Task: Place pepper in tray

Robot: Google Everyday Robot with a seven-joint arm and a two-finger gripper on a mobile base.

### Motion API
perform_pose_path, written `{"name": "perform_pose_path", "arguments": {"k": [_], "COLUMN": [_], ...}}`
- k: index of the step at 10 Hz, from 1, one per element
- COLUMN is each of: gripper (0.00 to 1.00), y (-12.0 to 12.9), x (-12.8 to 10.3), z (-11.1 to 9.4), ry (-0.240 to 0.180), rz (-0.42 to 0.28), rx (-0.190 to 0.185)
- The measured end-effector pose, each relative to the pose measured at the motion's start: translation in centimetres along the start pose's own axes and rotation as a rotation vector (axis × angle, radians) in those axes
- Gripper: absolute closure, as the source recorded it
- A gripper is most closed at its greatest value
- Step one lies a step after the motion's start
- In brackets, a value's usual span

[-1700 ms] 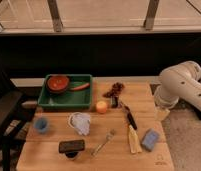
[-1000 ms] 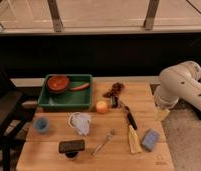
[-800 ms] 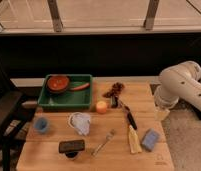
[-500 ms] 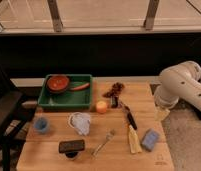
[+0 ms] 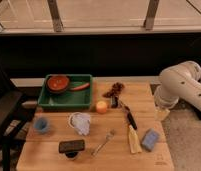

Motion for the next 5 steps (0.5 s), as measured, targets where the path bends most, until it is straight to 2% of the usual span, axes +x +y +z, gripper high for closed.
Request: {"name": "perform_pose_path", "arguments": {"k": [5], "gripper": [0.35], "y": [-0.10], "x": [-0.05], "z": [-0.08], "ry": [-0.005], "rz": [-0.003], "rx": [0.003]}}
